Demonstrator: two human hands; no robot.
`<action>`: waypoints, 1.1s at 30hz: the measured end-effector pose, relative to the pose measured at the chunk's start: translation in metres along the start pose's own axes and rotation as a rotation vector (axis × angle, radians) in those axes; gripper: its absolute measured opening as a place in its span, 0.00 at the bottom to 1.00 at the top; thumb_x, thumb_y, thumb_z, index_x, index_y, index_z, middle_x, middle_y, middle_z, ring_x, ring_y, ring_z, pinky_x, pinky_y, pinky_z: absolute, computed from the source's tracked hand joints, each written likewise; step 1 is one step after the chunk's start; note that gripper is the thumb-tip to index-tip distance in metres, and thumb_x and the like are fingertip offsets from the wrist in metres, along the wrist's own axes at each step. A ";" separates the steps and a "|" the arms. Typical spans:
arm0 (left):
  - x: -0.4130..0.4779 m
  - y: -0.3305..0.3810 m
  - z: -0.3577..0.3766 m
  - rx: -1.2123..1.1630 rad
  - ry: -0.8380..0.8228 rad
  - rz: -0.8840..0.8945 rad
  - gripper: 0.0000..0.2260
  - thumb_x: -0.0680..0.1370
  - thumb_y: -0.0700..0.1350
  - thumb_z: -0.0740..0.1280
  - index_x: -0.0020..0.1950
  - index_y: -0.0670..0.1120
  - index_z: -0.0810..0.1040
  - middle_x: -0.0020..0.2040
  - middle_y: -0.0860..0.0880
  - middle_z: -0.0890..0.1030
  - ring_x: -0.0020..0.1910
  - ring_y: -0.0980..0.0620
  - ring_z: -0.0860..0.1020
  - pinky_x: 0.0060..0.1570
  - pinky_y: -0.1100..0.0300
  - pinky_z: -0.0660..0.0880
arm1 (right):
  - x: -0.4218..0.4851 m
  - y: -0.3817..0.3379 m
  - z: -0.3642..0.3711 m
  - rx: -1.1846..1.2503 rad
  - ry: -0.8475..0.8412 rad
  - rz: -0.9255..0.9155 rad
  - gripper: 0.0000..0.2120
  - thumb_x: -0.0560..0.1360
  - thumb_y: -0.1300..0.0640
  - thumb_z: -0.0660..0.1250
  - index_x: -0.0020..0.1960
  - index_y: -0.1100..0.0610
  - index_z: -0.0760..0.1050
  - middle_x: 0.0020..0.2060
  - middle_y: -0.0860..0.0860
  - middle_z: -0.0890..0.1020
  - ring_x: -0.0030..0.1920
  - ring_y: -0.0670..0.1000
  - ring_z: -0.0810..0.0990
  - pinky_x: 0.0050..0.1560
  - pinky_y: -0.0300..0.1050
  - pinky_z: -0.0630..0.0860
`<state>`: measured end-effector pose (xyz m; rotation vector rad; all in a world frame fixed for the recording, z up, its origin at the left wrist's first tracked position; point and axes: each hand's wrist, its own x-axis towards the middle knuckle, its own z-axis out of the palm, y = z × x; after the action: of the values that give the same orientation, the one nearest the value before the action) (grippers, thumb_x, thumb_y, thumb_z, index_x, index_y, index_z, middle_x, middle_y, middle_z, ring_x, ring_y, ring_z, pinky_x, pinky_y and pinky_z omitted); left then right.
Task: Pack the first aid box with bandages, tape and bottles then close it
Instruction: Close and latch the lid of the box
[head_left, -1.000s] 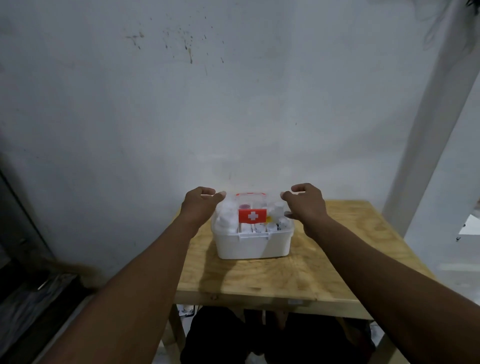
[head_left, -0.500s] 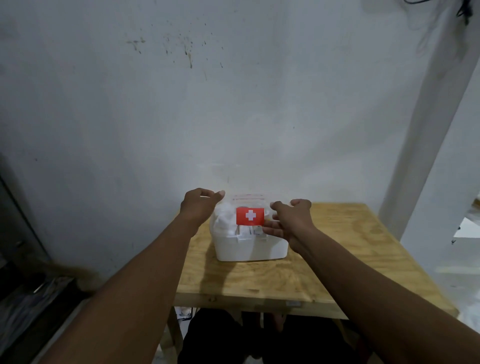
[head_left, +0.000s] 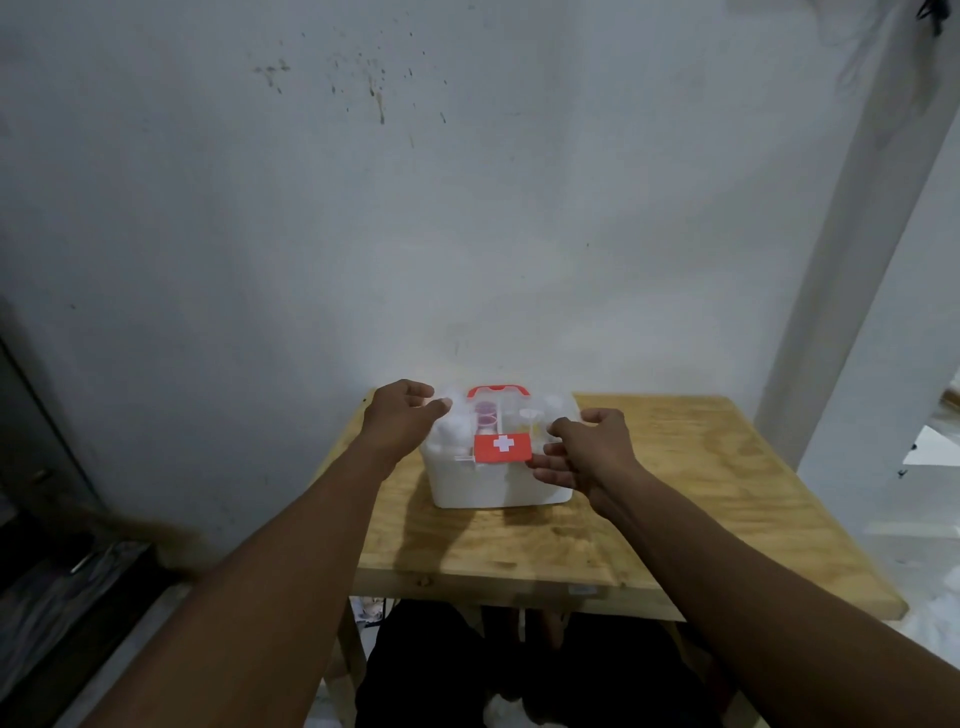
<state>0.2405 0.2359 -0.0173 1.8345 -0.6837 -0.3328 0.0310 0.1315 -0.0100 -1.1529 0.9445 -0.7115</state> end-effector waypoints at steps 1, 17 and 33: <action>-0.001 -0.001 0.000 0.003 0.003 0.003 0.16 0.74 0.49 0.77 0.59 0.45 0.81 0.58 0.44 0.81 0.58 0.47 0.80 0.58 0.52 0.78 | -0.001 0.001 0.000 -0.006 0.009 -0.003 0.24 0.75 0.64 0.67 0.65 0.50 0.60 0.48 0.65 0.80 0.36 0.60 0.86 0.36 0.53 0.84; -0.015 -0.009 0.015 0.261 -0.002 0.148 0.18 0.83 0.49 0.63 0.72 0.48 0.72 0.72 0.45 0.74 0.68 0.45 0.74 0.60 0.58 0.70 | 0.014 0.028 -0.006 -0.997 0.214 -0.747 0.34 0.71 0.38 0.67 0.72 0.50 0.62 0.70 0.55 0.65 0.70 0.58 0.65 0.61 0.54 0.72; -0.027 -0.043 0.031 0.412 -0.029 0.287 0.34 0.78 0.70 0.51 0.80 0.55 0.57 0.81 0.51 0.63 0.76 0.47 0.67 0.70 0.42 0.72 | 0.042 0.063 -0.010 -1.186 0.059 -0.960 0.39 0.74 0.28 0.58 0.77 0.48 0.58 0.78 0.52 0.61 0.79 0.58 0.56 0.73 0.59 0.62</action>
<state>0.2154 0.2383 -0.0713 2.0812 -1.0828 -0.0274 0.0403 0.1085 -0.0820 -2.7429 0.8107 -0.9397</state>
